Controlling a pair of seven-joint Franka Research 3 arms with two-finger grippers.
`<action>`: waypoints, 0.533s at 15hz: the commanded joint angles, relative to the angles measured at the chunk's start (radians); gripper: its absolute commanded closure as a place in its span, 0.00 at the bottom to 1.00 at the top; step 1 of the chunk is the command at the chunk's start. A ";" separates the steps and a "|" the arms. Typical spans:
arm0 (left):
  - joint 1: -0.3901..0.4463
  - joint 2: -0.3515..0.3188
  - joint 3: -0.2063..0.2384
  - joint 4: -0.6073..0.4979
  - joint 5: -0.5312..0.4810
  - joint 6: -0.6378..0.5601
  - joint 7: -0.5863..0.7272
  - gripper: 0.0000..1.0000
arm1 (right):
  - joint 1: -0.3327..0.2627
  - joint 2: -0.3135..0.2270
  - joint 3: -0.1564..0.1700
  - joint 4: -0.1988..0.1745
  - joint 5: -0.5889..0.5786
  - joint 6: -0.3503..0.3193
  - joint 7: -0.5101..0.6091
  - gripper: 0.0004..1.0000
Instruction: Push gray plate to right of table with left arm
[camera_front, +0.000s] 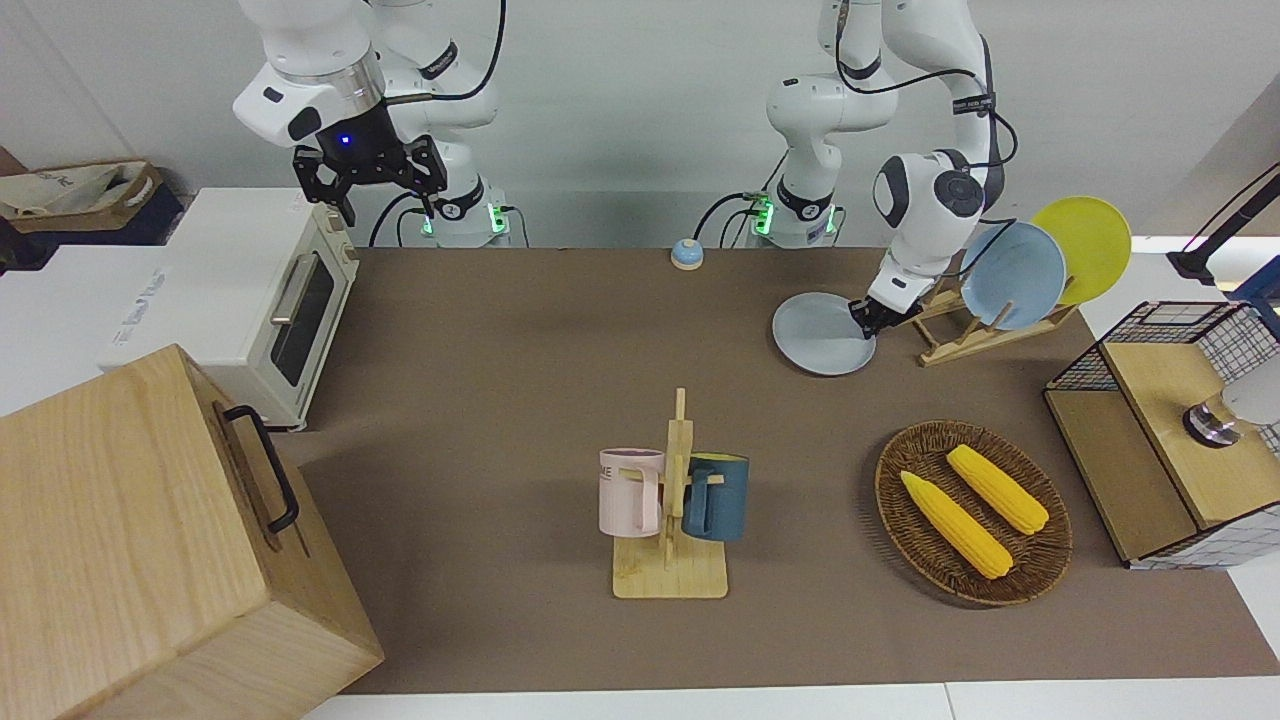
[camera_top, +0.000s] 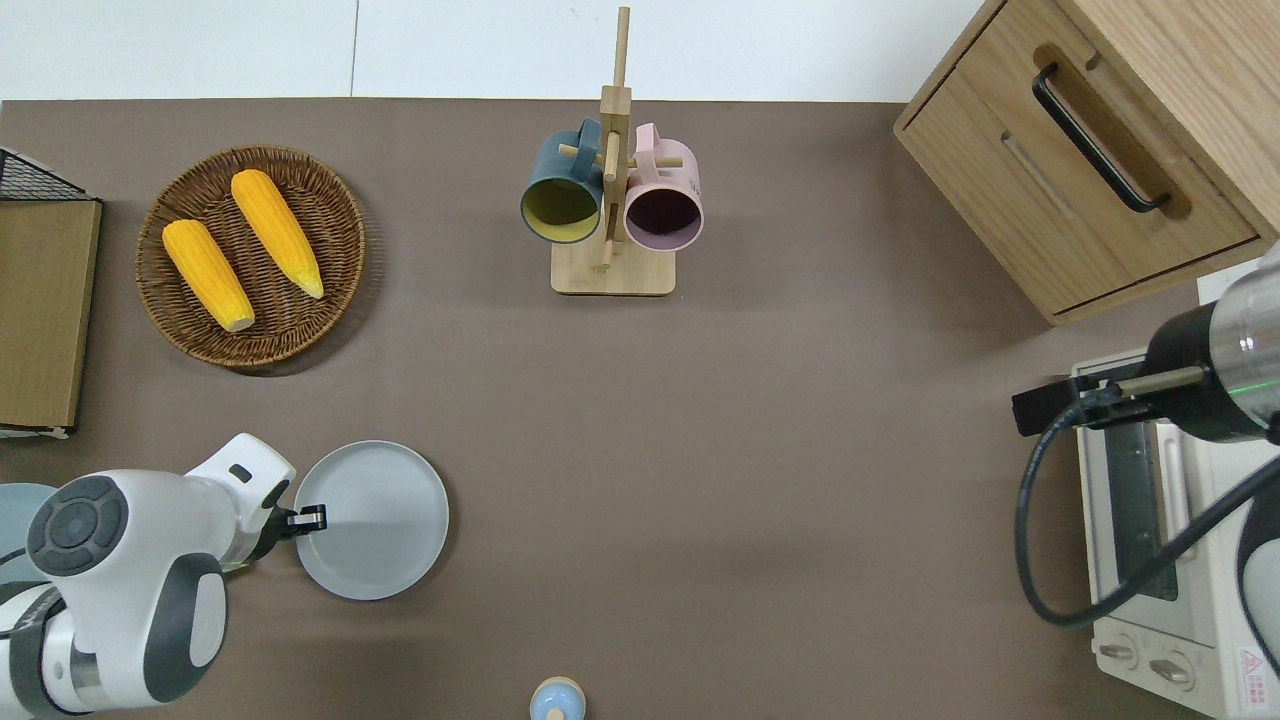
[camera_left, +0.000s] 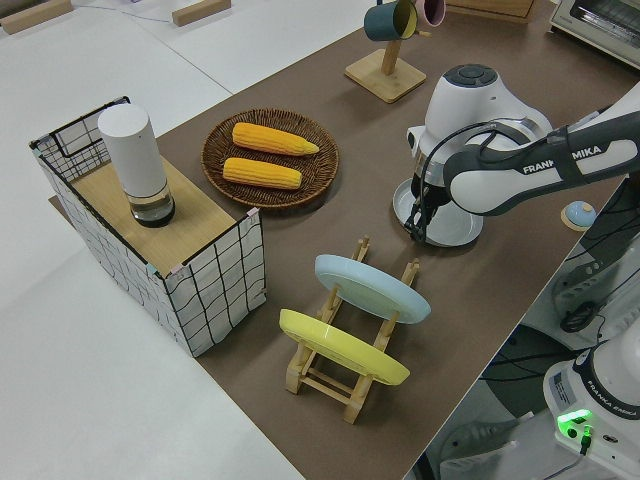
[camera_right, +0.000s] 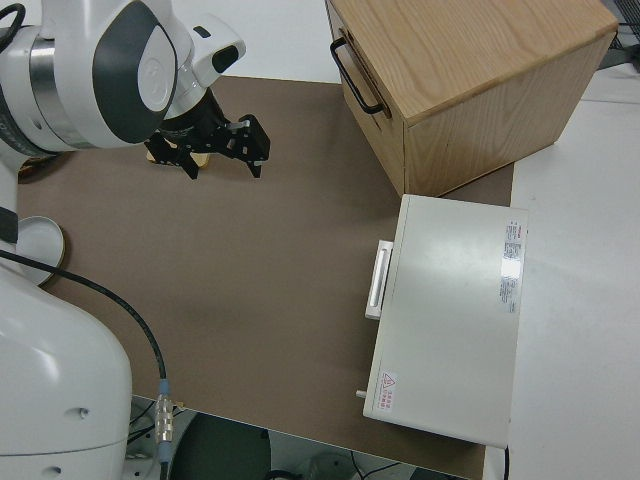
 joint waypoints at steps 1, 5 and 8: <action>-0.100 0.097 -0.009 0.018 0.002 0.075 -0.171 1.00 | -0.020 -0.003 0.015 0.009 0.006 -0.016 0.013 0.02; -0.199 0.126 -0.011 0.039 0.002 0.074 -0.311 1.00 | -0.020 -0.003 0.015 0.009 0.004 -0.016 0.013 0.02; -0.295 0.155 -0.011 0.073 0.002 0.074 -0.440 1.00 | -0.020 -0.003 0.015 0.009 0.006 -0.016 0.013 0.02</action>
